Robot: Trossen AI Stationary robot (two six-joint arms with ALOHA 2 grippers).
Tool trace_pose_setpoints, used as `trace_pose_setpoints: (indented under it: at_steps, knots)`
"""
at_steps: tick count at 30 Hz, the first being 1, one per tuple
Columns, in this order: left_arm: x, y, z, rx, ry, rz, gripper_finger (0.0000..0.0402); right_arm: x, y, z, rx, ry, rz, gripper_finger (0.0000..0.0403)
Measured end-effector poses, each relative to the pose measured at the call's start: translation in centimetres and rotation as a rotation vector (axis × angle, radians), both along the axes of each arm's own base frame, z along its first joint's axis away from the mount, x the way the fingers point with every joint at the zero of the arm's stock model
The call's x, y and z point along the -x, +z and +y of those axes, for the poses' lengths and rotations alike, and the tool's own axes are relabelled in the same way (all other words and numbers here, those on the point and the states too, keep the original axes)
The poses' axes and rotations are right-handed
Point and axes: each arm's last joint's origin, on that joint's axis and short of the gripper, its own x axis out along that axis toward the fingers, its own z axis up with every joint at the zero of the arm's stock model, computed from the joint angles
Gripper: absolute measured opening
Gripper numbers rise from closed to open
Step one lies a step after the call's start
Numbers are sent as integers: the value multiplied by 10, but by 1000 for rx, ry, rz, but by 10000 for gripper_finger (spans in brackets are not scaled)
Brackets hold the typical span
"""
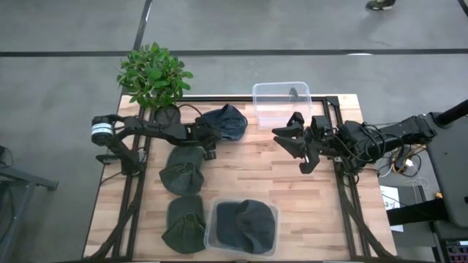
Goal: Pick & Place hat
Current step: Put the blue cap into the bottom transparent bin
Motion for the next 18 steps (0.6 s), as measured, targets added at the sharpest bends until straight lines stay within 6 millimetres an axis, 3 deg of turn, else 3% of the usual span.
trace_pose_setpoints:
  at_steps: [6,10,18]
  knots:
    - [-5,5,7,45,24,-1,21,0,0,0,-1,-2,0,127]
    - [-6,18,7,43,39,22,9,0,0,0,-9,1,-1,127]
    - [6,82,3,38,25,-45,7,0,0,0,-25,8,-2,127]
